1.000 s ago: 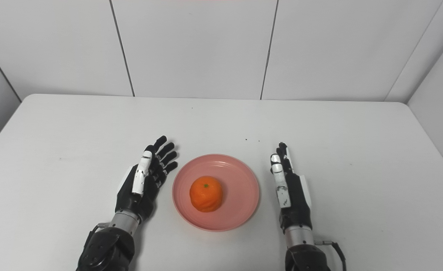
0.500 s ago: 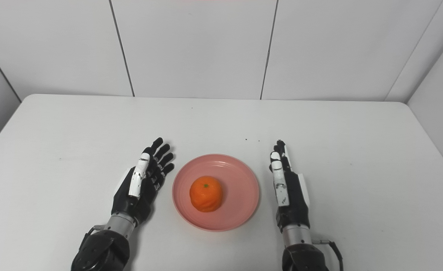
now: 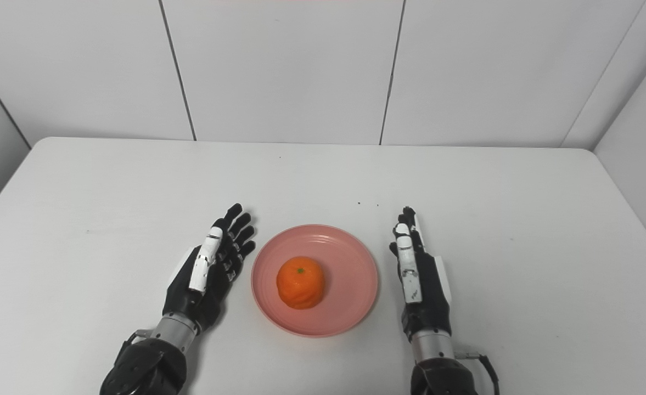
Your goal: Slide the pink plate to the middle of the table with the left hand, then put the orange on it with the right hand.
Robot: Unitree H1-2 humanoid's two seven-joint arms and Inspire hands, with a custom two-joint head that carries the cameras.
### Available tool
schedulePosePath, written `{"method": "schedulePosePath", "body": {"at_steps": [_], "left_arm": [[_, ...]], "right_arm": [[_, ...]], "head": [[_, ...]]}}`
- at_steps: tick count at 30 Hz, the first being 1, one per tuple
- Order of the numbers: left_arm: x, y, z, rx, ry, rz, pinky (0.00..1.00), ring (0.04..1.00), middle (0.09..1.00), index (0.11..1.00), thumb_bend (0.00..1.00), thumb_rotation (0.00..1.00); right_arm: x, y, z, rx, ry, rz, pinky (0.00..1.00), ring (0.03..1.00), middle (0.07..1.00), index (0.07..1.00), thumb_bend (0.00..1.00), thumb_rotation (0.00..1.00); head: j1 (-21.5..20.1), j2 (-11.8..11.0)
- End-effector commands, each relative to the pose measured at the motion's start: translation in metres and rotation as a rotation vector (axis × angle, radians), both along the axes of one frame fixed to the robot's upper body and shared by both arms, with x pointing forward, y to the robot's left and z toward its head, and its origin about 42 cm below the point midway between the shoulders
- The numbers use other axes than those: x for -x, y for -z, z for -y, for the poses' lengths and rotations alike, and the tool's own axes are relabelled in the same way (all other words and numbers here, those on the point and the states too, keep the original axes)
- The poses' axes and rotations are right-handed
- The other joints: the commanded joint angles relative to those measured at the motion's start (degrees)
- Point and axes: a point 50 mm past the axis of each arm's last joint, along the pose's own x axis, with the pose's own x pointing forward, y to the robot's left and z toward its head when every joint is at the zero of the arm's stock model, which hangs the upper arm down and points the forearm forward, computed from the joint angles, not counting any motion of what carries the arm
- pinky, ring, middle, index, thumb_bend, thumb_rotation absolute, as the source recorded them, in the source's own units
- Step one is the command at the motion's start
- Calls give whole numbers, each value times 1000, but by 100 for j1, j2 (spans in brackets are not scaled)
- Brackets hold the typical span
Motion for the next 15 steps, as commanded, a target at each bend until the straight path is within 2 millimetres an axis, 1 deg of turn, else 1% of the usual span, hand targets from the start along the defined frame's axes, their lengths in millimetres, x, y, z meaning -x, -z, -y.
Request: {"method": "schedulePosePath", "body": {"at_steps": [1,15], "left_arm": [[1,-10,2,14,10,51,997,999,1000,1000,411,1000],[3,-8,1,15,-2,49,1000,1000,1000,1000,413,1000]], "right_arm": [[-1,-12,-1,-16,3,47,961,980,991,992,276,1000],[-1,-11,-1,-8,11,56,958,980,992,997,279,1000]], "head": [[-7,-3],[9,-30]]}}
